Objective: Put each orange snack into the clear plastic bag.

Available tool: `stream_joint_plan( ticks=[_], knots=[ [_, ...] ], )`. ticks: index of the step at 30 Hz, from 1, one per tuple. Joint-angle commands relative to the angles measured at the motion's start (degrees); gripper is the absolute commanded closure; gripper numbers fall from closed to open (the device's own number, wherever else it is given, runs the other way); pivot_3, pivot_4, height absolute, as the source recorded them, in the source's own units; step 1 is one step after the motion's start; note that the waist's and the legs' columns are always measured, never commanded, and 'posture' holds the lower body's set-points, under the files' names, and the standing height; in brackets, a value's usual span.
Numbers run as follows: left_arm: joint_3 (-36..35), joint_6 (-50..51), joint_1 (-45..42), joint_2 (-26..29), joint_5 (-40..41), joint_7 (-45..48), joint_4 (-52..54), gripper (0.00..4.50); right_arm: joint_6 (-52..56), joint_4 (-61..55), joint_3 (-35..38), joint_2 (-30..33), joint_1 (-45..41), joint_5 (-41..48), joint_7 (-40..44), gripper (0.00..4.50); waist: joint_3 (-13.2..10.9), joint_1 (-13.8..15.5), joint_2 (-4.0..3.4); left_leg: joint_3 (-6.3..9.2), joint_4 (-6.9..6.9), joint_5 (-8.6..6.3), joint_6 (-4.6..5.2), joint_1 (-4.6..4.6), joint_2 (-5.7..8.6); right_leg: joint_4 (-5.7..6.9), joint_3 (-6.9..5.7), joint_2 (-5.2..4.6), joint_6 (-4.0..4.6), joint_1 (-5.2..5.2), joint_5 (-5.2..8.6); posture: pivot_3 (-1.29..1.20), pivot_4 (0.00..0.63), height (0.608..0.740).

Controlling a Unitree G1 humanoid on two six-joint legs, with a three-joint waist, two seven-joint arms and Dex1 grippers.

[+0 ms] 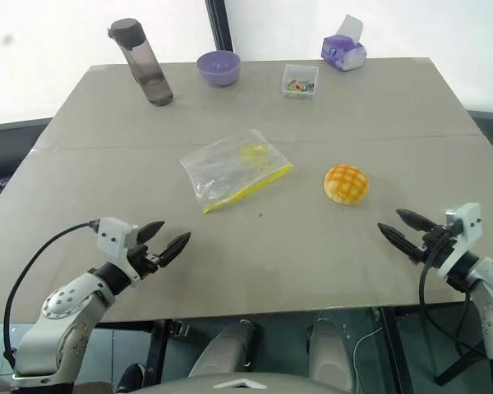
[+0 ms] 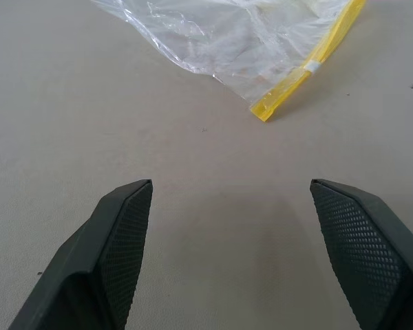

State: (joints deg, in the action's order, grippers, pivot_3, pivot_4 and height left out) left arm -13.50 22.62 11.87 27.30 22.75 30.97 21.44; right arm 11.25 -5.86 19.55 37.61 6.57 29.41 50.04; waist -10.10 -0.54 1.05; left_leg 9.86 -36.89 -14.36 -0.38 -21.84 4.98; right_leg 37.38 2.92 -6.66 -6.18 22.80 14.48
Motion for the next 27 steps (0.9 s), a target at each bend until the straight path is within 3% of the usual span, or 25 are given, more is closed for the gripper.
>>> stream_joint_plan(
  ticks=[1, 27],
  knots=[
    [-0.97, -1.04, 0.09, 0.53, 0.90, 0.76, 2.40, 0.63, -0.05, -2.58, 2.21, 1.05, 0.86, 0.49, 0.12, 1.69, 0.00, 0.00, 0.00, 0.00, 0.00, 0.00, 0.00, 0.00, 0.00, 0.00, 0.00, 0.00, 0.00, 0.00, 0.00, 0.00, 0.150, 0.740],
    [-0.42, 0.11, -0.66, 0.15, 1.36, -0.18, 3.26, 0.63, 0.54, -3.41, 1.70, 1.41, 0.33, 0.17, -0.23, 1.69, 0.00, 0.11, 0.00, 0.00, 0.03, 0.00, 0.00, 0.00, 0.00, -0.05, 0.00, 0.00, 0.00, 0.00, 0.00, 0.00, 0.150, 0.740]
  ],
)
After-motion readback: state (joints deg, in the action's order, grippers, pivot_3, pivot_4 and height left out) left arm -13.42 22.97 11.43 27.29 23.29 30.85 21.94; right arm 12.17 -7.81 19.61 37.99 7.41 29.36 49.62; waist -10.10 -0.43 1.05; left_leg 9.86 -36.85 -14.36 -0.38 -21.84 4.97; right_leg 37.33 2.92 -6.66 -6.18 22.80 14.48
